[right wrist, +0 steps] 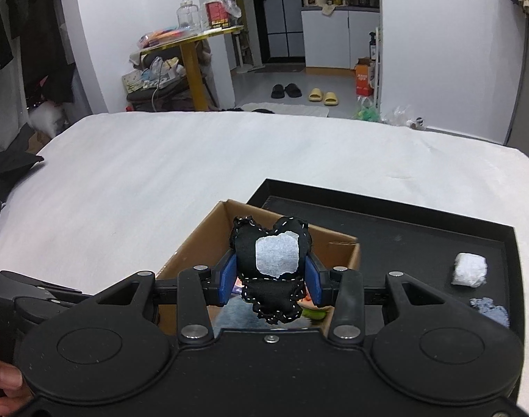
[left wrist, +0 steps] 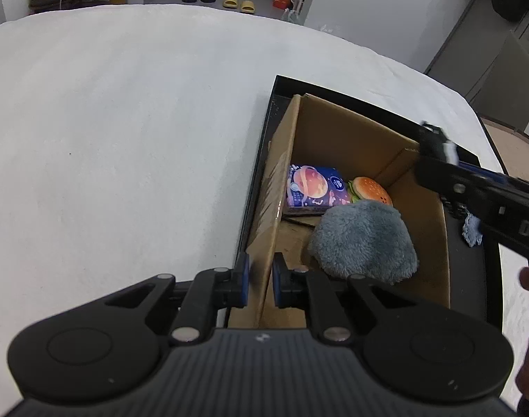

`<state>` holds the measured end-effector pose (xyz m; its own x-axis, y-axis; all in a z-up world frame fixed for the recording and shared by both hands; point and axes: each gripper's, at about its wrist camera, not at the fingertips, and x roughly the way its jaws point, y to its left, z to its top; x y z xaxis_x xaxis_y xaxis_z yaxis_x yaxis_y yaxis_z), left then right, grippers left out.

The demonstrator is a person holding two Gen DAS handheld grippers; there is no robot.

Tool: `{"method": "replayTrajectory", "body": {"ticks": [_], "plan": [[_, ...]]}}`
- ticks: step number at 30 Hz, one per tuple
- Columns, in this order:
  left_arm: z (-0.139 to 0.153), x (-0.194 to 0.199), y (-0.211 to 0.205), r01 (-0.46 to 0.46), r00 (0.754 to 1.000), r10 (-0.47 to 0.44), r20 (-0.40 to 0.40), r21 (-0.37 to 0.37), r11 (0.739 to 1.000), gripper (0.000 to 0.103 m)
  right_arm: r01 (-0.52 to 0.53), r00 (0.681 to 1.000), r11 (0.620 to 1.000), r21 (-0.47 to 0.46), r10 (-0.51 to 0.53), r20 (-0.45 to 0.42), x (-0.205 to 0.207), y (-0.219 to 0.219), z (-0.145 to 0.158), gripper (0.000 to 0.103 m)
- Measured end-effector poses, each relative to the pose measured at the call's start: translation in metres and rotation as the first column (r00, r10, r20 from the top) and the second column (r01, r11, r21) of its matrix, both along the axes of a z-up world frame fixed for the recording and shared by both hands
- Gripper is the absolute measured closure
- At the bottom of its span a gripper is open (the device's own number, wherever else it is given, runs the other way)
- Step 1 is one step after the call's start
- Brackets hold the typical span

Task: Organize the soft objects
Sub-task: 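Carry the black heart plush into the box and release it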

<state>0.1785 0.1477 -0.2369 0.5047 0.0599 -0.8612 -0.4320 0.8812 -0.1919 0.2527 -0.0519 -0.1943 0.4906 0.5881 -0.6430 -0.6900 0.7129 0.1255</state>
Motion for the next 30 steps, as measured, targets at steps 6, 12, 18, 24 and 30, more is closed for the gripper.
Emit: {"method": "replayTrajectory", "body": {"ticks": [6, 12, 18, 24, 30], "plan": [[0.001, 0.001, 0.002, 0.020, 1.000, -0.020, -0.002, -0.019, 1.000, 0.091, -0.031, 0.999, 1.000, -0.004, 0.031, -0.038, -0.001, 0.018, -0.008, 0.062], [0.002, 0.005, 0.003, 0.013, 1.000, -0.013, -0.008, -0.030, 0.999, 0.091, -0.037, 0.997, 0.999, -0.008, 0.037, -0.068, -0.004, 0.030, -0.015, 0.056], [0.000, 0.004, 0.004, 0.018, 1.000, -0.018, -0.009, -0.033, 0.999, 0.091, -0.042, 0.997, 0.999, 0.005, 0.042, -0.067, -0.007, 0.027, -0.012, 0.041], [0.005, 0.008, 0.001, 0.022, 1.000, -0.022, -0.012, -0.012, 1.000, 0.091, -0.026, 0.996, 0.999, 0.026, 0.028, -0.085, -0.005, 0.016, -0.012, 0.033], [0.005, 0.005, -0.005, 0.012, 1.000, -0.012, -0.017, 0.014, 1.000, 0.091, -0.021, 0.995, 0.999, 0.035, 0.025, -0.099, -0.004, 0.011, -0.015, 0.031]]}}
